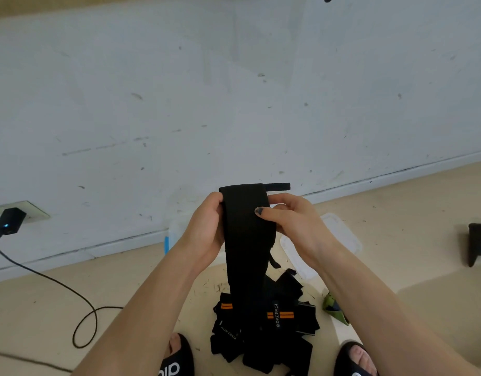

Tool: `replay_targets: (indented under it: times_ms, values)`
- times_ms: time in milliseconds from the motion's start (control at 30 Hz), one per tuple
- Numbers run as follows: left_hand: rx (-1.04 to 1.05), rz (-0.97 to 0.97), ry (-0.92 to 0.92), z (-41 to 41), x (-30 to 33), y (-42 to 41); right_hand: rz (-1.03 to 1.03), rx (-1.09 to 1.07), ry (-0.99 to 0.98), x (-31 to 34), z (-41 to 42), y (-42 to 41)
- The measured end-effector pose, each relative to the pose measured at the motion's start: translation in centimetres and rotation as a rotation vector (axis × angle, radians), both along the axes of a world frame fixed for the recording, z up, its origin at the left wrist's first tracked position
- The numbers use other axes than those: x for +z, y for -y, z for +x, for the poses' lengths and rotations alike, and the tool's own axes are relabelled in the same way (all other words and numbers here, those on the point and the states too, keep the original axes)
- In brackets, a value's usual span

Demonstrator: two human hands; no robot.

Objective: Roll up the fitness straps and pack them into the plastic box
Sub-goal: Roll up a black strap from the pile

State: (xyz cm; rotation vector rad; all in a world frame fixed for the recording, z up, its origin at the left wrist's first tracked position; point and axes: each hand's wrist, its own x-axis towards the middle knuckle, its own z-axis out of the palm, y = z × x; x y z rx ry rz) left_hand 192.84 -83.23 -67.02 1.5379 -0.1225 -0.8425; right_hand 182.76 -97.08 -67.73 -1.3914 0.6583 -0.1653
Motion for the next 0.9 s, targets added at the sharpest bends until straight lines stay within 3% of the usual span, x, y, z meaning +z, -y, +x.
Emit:
replay_targets:
  times_ms: [233, 333, 400, 533, 800, 900]
  values:
    - [-0.078, 0.058, 0.072, -0.6, 0.1, 0.1, 0.004, -0.067, 0.035, -1.1, 0.3, -0.9]
    - [-0.039, 0.210, 0.395, -0.9, -0.1, 0.1, 0.023, -0.083, 0.051, -1.1, 0.4, -1.0]
    - [0.009, 0.214, 0.590, -1.0, -0.1, 0.1, 0.019, -0.072, 0.050, -1.1, 0.4, -1.0]
    - [-0.030, 0.144, 0.740, -0.7, -0.5, 0.2, 0.039, -0.080, 0.054, -0.8, 0.2, -1.0]
    - [-0.041, 0.077, 0.700, -0.8, -0.2, 0.5, 0.310, -0.141, 0.116, -0.3, 0.3, -1.2]
    - [-0.065, 0.079, 0.693, -1.0, -0.2, 0.8, 0.328, -0.295, 0.184, -0.4, 0.6, -1.3]
